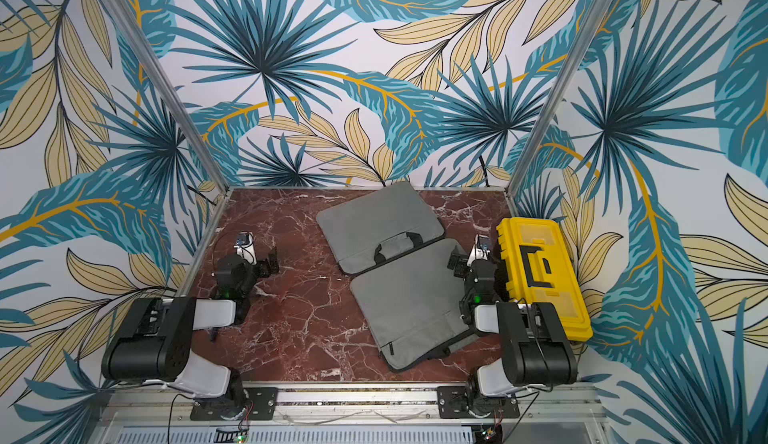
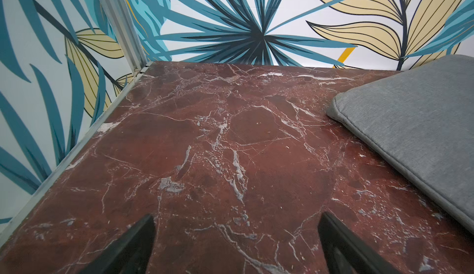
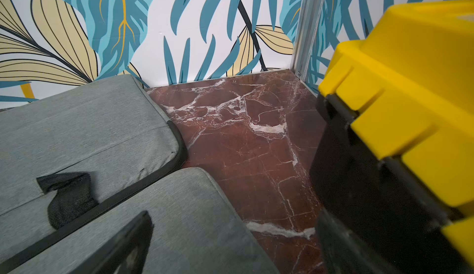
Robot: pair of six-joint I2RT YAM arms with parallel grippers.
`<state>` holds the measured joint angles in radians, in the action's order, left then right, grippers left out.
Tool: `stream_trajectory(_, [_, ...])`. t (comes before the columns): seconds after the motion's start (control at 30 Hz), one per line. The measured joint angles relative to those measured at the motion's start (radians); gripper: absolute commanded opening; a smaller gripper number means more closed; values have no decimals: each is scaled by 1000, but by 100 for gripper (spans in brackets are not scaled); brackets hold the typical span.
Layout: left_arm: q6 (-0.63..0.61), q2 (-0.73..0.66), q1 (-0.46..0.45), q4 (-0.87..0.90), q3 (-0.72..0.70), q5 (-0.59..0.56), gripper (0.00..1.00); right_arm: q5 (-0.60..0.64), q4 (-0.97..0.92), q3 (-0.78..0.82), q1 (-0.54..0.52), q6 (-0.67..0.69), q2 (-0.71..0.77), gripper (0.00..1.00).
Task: Open the zippered laptop bag and take out the laptop
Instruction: Move the zippered laptop bag to the center of the board.
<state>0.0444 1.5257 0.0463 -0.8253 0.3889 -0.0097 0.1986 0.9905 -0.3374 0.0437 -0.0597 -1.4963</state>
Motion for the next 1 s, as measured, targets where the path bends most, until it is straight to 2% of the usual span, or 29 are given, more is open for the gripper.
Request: stream_trajectory(1.0, [-11,0,-2,0,0,7,100,0,0,0,0,0,0,100])
